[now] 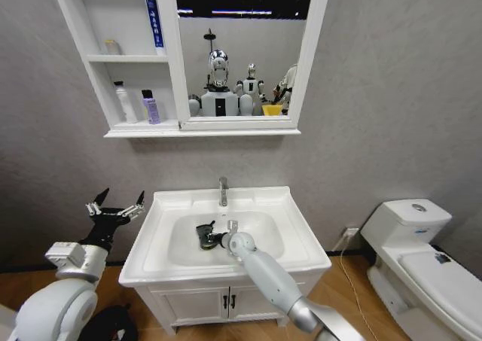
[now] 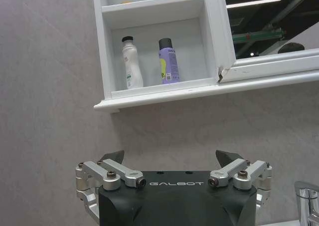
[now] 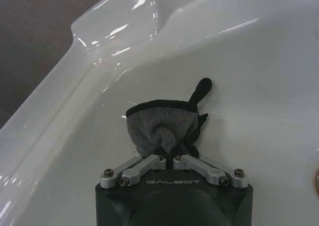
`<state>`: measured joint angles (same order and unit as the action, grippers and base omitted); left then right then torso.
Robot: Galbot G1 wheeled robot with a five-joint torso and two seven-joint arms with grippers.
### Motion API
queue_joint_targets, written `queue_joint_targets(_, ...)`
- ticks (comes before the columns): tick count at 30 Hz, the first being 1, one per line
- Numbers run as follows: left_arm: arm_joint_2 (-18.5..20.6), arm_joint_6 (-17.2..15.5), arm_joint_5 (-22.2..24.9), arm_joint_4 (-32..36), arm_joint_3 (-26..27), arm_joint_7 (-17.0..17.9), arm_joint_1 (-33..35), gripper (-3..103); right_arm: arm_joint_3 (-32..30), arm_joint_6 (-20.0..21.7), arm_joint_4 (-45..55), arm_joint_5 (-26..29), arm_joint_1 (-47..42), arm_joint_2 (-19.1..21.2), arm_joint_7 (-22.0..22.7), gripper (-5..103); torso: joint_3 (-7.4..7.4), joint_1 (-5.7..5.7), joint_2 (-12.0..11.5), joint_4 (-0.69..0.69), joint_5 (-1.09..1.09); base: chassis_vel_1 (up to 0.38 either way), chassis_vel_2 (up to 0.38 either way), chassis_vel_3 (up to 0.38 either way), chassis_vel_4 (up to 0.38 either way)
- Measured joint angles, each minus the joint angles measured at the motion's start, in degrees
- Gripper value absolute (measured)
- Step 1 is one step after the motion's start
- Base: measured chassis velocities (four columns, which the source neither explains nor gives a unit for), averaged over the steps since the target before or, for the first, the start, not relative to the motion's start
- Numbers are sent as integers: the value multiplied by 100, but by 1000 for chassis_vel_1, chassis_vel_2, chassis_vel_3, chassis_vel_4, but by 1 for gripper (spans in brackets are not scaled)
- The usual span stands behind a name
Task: Move facial cleanser and shampoo from washbasin to cabinet, then wipe washbasin with towel.
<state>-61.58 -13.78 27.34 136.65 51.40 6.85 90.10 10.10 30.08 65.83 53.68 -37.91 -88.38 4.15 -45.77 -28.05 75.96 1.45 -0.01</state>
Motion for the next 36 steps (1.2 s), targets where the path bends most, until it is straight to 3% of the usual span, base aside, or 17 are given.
queue_joint_targets(8, -66, 5, -39, 63, 38, 0, 91, 100, 34, -48, -142, -16, -19, -56, 22, 2, 0, 0, 0, -1, 1, 0, 0, 0, 0)
queue_joint_targets(21, -142, 28, -165, 94, -187, -1, 34, 100, -388, 98, 176, 68, -399, 643, 433, 2, 4, 3, 3, 0, 2, 0, 0, 0, 0)
queue_joint_targets(36, -155, 36, -280, 122, -493, 17, -61, 100, -876, 386, 1390, 156, -950, 1376, 975, 2, -1, 0, -1, 2, 1, 0, 0, 0, 0)
